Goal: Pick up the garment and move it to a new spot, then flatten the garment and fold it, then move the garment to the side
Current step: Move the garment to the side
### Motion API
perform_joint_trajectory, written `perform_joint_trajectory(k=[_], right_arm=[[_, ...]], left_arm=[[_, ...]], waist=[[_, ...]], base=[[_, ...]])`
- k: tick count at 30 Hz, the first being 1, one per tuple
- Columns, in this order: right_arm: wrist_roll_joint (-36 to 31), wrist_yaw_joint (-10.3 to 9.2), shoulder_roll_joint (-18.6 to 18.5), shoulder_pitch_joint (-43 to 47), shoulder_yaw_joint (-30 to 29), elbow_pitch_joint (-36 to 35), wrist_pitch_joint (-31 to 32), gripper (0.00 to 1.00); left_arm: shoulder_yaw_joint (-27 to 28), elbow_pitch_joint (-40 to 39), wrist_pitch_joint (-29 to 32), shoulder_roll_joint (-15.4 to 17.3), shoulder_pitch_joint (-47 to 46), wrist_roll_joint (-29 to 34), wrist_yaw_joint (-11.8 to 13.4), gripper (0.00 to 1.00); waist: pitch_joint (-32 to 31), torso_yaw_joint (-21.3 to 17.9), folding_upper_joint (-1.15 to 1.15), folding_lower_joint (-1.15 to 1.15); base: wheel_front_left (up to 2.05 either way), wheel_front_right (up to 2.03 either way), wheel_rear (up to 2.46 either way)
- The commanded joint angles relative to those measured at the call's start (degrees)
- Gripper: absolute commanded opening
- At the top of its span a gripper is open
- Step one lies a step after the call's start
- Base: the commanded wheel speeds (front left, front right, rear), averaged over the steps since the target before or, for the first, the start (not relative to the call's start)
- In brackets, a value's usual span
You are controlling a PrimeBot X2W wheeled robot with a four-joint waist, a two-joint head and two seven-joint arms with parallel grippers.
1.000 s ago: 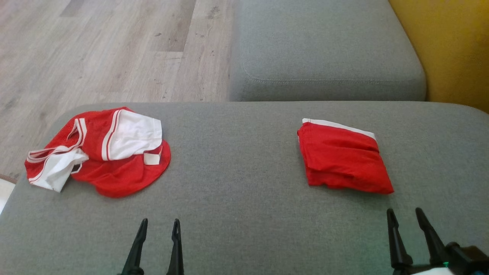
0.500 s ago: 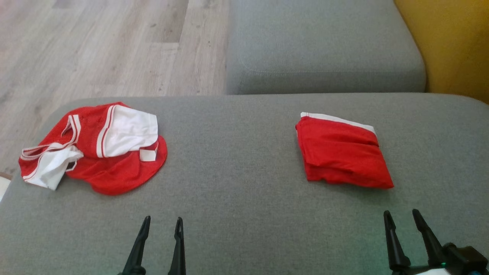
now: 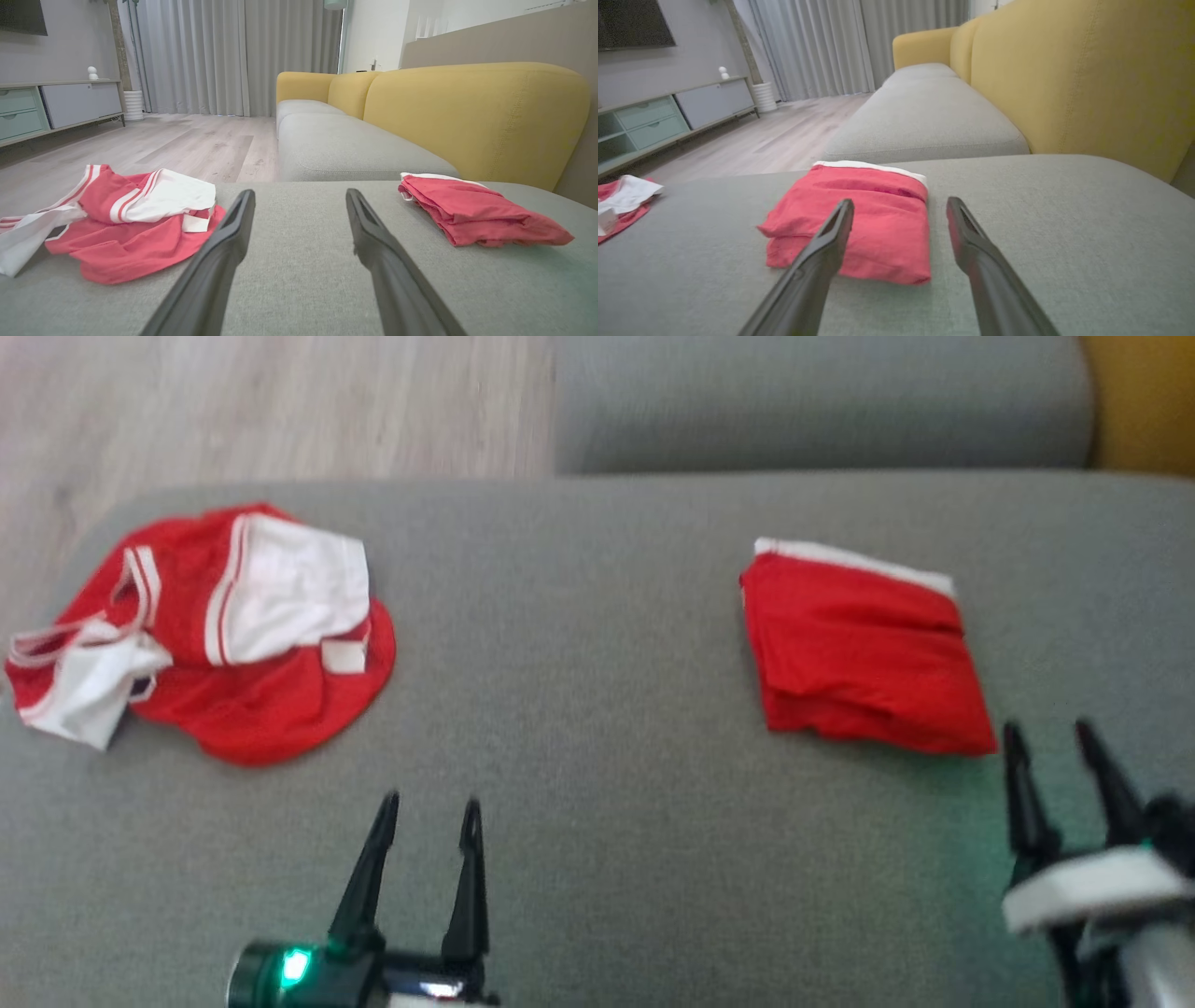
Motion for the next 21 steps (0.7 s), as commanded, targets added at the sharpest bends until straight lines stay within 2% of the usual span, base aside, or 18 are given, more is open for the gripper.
perform_joint_trajectory(k=[1,9,15,16,17,18,21], right_arm=[[1.2,0.37,-2.4,-5.5,0.5,0.7,0.8,1.00],[7.5,0.37,-7.7,-19.6,0.7,12.7,12.9,1.00],[14.2,0.37,-8.7,-23.7,6.0,18.5,19.2,1.00],[15.3,0.37,-8.8,-23.8,7.3,19.0,20.0,0.89],[16.4,0.37,-8.9,-23.9,8.6,19.3,20.4,0.40],[17.5,0.37,-9.1,-23.9,9.4,19.6,20.5,0.00],[19.4,0.37,-9.6,-24.2,11.2,19.9,20.5,0.00]], left_arm=[[0.8,-2.6,-0.3,-0.4,-4.0,0.3,0.9,1.00],[-3.0,-2.2,-0.3,-0.4,-8.8,-0.2,2.4,1.00],[-4.6,-1.4,-0.3,-0.4,-11.0,-1.1,3.6,1.00],[-4.7,-1.4,-0.3,-0.4,-11.2,-1.2,3.8,1.00],[-4.8,-1.4,-0.3,-0.4,-11.4,-1.3,4.1,1.00],[-4.9,-1.4,-0.3,-0.4,-11.6,-1.3,4.3,1.00],[-4.9,-1.5,-0.3,-0.4,-11.8,-1.5,4.7,1.00]], waist=[[3.5,0.5,0.00,-0.01],[8.8,1.8,0.00,-0.01],[11.0,2.9,0.00,-0.01],[11.3,2.9,0.00,-0.01],[11.6,2.8,0.00,-0.01],[11.8,2.7,0.00,-0.01],[12.5,2.0,0.00,-0.01]], base=[[0.00,0.00,0.00],[0.00,0.00,0.00],[0.00,0.00,0.00],[0.00,0.00,0.00],[0.00,0.00,0.00],[0.00,0.00,0.00],[0.00,0.00,0.00]])
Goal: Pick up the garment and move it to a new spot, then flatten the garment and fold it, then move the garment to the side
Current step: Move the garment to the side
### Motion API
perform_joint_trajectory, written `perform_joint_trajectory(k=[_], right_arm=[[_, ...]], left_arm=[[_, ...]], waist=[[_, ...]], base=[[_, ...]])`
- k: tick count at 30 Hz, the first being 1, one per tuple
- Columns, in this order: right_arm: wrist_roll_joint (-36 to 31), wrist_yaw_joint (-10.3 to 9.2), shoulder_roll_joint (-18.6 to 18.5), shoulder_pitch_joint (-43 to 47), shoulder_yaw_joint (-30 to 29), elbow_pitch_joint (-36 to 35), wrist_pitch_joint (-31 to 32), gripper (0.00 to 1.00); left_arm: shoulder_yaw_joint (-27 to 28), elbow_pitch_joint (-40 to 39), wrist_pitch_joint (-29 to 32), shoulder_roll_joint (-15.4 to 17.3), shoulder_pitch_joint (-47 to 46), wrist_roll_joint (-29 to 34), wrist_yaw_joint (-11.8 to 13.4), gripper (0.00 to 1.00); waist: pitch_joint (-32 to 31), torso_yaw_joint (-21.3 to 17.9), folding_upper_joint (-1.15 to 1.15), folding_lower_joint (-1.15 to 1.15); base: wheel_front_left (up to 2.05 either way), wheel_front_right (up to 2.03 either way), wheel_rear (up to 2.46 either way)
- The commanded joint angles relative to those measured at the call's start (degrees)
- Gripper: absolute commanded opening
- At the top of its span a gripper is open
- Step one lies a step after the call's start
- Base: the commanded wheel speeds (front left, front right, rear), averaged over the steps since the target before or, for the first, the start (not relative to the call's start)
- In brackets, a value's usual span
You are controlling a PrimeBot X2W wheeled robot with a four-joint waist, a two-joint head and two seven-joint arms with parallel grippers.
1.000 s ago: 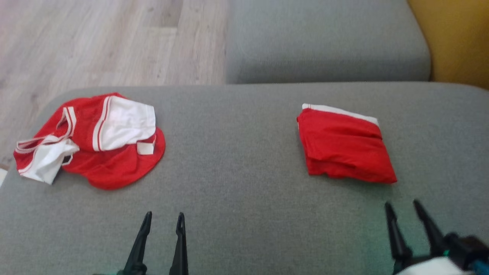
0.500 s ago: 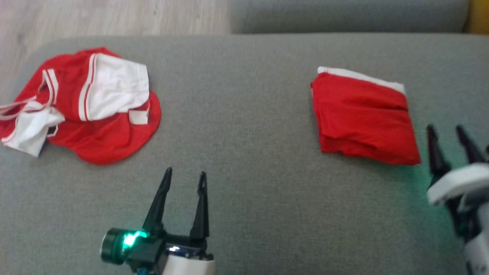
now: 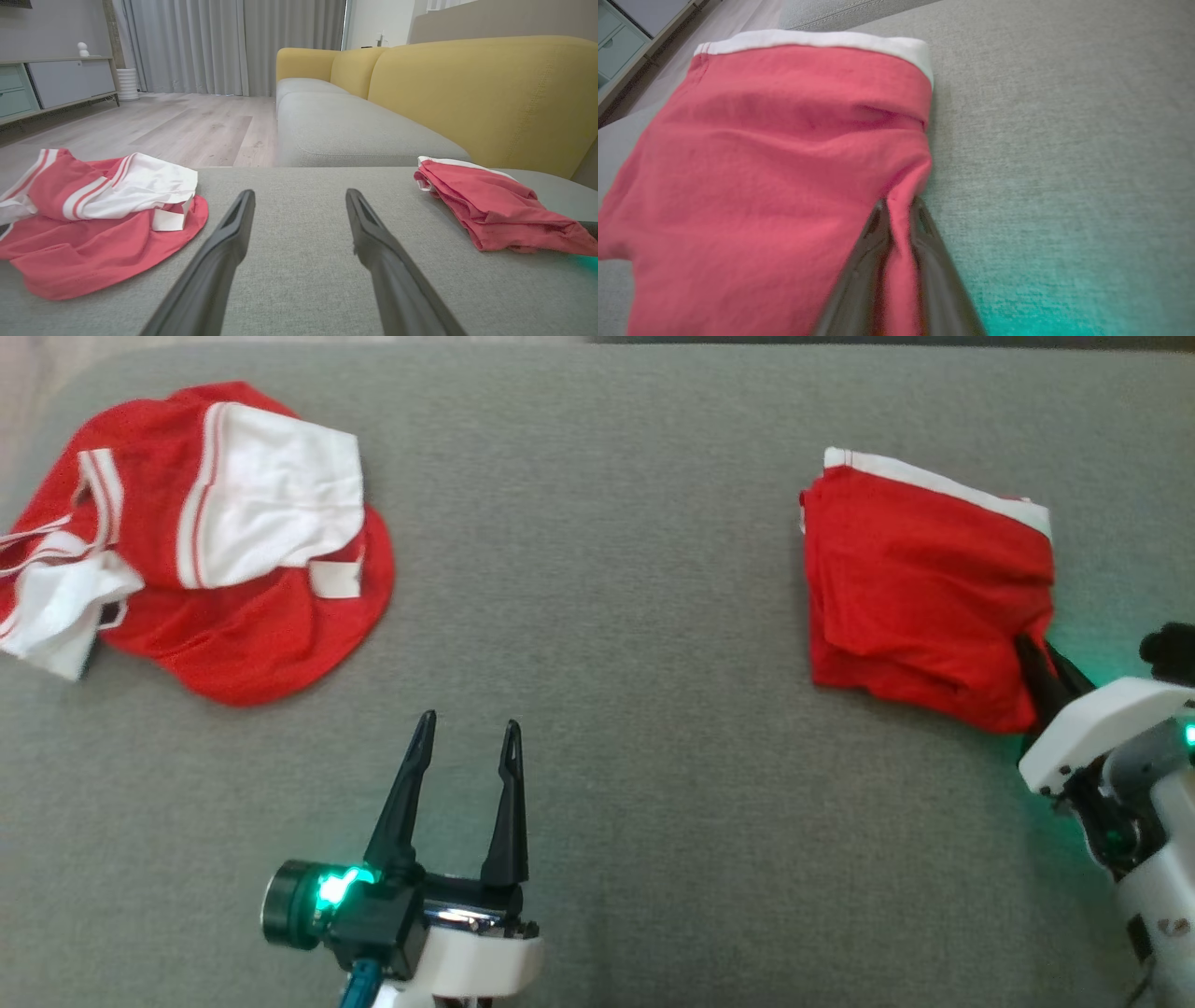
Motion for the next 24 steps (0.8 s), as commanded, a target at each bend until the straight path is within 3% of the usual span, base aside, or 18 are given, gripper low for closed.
perform_joint_trajectory(k=[1,5,9,17,24], right_arm=[[1.0,0.36,-1.6,-0.6,1.5,-0.9,-0.3,0.00],[2.3,0.36,-5.6,-2.2,3.6,-1.7,-2.0,0.00],[1.6,0.36,-12.0,-4.4,5.1,-2.2,-2.6,0.00],[-0.4,0.36,-23.2,-10.6,4.2,-1.2,-2.8,0.00],[-2.9,0.36,-27.3,-14.3,2.8,1.7,-4.8,0.00]], left_arm=[[1.3,-1.8,-0.3,-0.2,-2.0,-0.3,0.3,1.00],[1.2,-2.3,-0.3,-0.2,-3.0,0.1,0.4,1.00],[1.3,-2.6,-0.3,-0.2,-4.8,1.2,0.3,1.00],[1.3,-2.1,-0.3,-0.2,-10.8,4.0,-1.4,1.00],[0.7,-1.7,-0.3,-0.2,-13.6,4.4,-2.0,1.00]], waist=[[0.7,-0.9,0.00,0.00],[2.7,-3.8,0.00,0.00],[5.7,-7.4,0.00,0.00],[12.8,-13.0,0.00,0.00],[15.3,-13.9,0.00,0.00]], base=[[0.00,0.00,0.00],[0.00,0.00,0.00],[0.00,0.00,0.00],[0.00,0.00,0.00],[0.00,0.00,0.00]])
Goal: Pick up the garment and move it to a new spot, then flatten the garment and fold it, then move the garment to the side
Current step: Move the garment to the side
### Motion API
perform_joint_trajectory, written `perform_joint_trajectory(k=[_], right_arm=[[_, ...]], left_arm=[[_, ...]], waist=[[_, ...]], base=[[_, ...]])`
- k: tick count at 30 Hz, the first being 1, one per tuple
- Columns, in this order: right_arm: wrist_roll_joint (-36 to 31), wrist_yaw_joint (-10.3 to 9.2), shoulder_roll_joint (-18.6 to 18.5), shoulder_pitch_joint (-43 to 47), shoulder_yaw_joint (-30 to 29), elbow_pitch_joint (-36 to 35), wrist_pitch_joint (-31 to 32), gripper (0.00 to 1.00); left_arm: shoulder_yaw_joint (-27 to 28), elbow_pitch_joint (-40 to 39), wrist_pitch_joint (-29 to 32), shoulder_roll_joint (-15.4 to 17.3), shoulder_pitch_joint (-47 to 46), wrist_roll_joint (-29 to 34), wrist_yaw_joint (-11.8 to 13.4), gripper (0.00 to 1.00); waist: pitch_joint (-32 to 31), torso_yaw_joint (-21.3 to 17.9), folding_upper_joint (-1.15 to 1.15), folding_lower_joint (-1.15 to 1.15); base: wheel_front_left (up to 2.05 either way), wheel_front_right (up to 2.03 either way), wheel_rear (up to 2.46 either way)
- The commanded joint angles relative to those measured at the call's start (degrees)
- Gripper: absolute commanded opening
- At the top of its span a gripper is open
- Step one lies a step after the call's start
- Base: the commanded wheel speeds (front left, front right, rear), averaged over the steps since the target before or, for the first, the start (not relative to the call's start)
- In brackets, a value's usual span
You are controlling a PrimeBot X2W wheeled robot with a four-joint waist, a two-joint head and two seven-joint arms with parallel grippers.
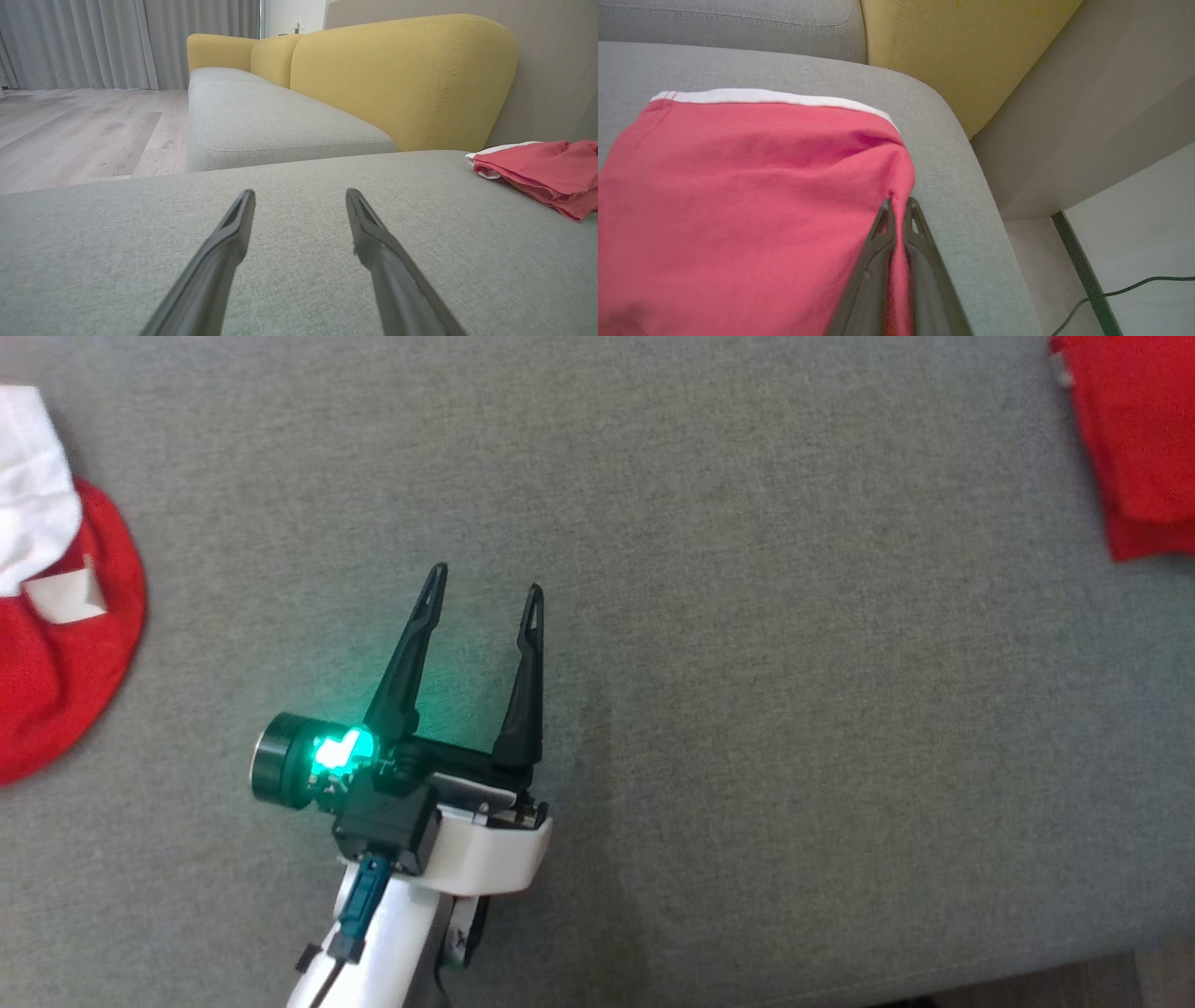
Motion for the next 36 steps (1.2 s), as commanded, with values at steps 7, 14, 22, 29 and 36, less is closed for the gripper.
perform_joint_trajectory(k=[7,14,22,29,36], right_arm=[[-6.1,0.36,-2.6,-1.9,-2.2,2.7,-6.0,1.00],[-15.8,0.36,3.6,-0.8,-4.7,5.7,-13.6,1.00],[-14.9,0.36,14.5,8.9,-2.1,1.7,-15.3,1.00],[-11.4,0.36,25.2,22.2,2.4,-2.7,-16.5,1.00],[-13.3,0.36,33.4,31.6,-2.8,-12.6,-16.9,1.00]], left_arm=[[0.3,-0.8,-0.3,-0.1,-1.1,-0.2,0.1,1.00],[0.2,0.5,-0.3,-0.1,1.7,-1.8,0.5,1.00],[2.1,3.0,-0.3,-0.1,7.8,-6.6,1.6,1.00],[5.1,4.7,-0.3,-0.1,14.7,-9.2,2.0,1.00],[8.9,4.3,-0.3,-0.1,18.5,-7.0,1.4,1.00]], waist=[[-0.3,0.6,0.00,-0.01],[-7.2,2.1,0.00,-0.01],[-17.9,4.4,0.00,-0.01],[-28.4,8.4,0.00,-0.01],[-33.3,11.5,0.00,-0.01]], base=[[0.00,0.00,0.00],[0.00,0.00,0.00],[0.00,0.00,0.00],[0.00,0.00,0.00],[0.00,0.00,0.00]])
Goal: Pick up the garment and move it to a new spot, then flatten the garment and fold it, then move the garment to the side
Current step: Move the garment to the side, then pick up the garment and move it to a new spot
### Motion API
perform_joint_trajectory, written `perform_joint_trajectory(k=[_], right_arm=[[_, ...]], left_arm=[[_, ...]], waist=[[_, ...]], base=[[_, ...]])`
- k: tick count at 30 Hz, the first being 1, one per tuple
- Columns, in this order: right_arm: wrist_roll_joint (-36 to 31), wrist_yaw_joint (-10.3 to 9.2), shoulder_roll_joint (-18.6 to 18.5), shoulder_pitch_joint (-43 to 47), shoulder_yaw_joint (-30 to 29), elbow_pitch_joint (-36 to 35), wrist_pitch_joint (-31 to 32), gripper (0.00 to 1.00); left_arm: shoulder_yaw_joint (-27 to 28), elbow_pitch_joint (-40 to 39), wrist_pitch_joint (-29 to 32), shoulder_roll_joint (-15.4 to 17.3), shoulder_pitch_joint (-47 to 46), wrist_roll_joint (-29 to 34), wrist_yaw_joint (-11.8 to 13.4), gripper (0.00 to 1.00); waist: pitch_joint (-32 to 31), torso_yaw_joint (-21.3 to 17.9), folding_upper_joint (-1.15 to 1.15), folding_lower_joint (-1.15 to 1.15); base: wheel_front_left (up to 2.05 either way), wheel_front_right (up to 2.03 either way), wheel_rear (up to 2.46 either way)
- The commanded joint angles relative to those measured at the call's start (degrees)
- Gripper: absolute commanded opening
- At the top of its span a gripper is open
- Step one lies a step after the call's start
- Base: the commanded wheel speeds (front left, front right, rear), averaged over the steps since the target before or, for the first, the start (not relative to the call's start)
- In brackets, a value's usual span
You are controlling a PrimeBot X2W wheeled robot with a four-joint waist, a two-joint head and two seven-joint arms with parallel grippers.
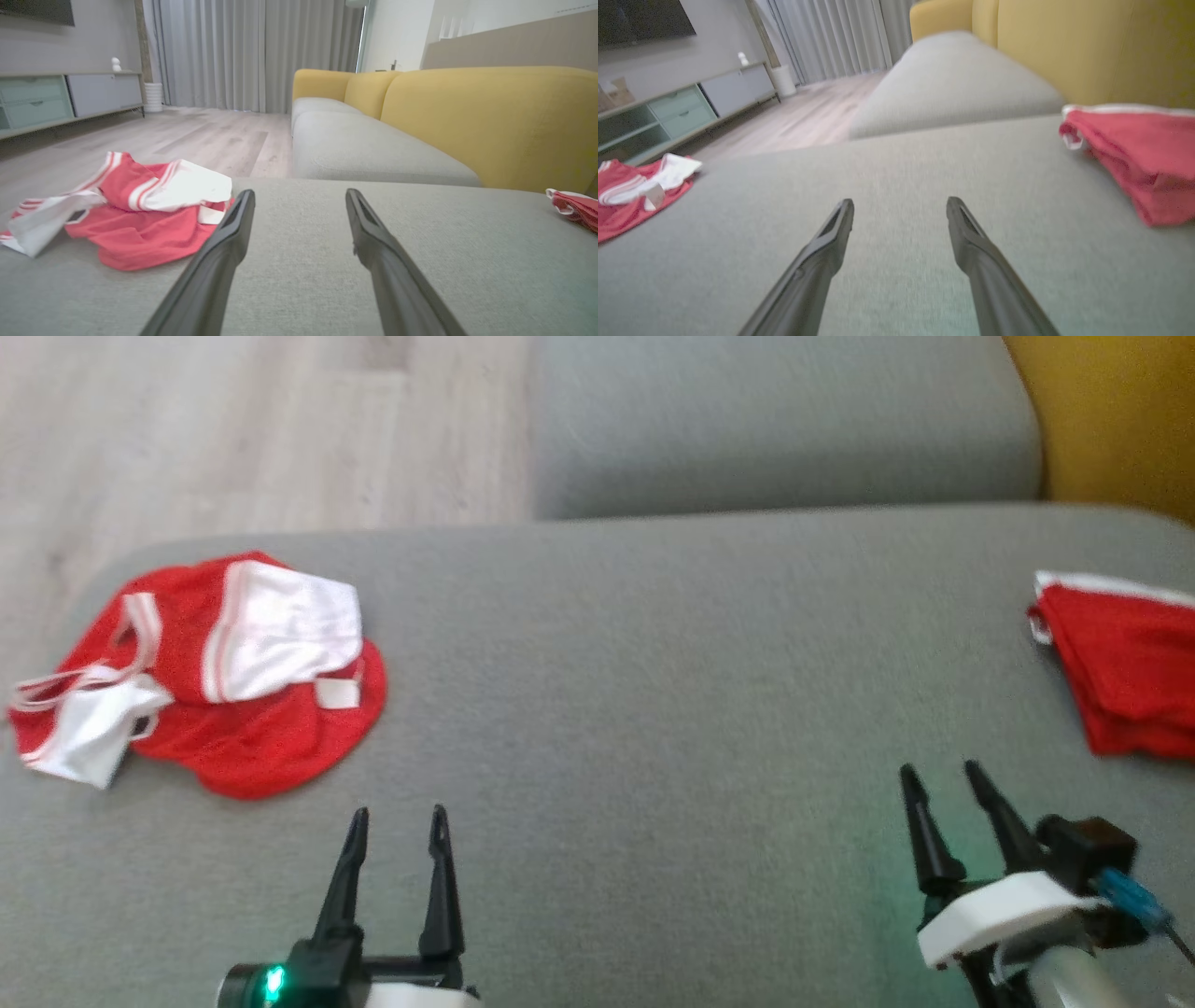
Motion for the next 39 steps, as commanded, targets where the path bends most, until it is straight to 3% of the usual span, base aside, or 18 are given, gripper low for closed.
perform_joint_trajectory(k=[1,8,15,39], right_arm=[[-2.3,0.36,0.7,0.8,-1.8,-4.8,-0.8,1.00],[-9.7,0.36,6.7,12.5,-10.6,-17.8,-0.8,1.00],[-13.4,0.36,8.4,17.1,-13.2,-20.7,-0.8,1.00],[-13.4,0.36,8.8,17.5,-12.3,-21.7,-0.8,1.00]], left_arm=[[2.7,-2.1,-0.3,-0.1,-0.8,1.3,-0.4,1.00],[6.3,-4.1,-0.3,0.0,3.2,3.9,-3.9,1.00],[9.1,-5.3,-0.3,-0.1,5.8,5.6,-6.7,1.00],[9.2,-3.7,-0.3,-0.1,6.1,6.6,-6.9,1.00]], waist=[[-3.6,2.9,0.00,0.02],[-6.4,4.3,0.00,0.02],[-7.6,3.5,0.00,0.02],[-8.2,2.6,0.00,0.02]], base=[[0.00,0.00,0.00],[0.00,0.00,0.00],[0.00,0.00,0.00],[0.00,0.00,0.00]])
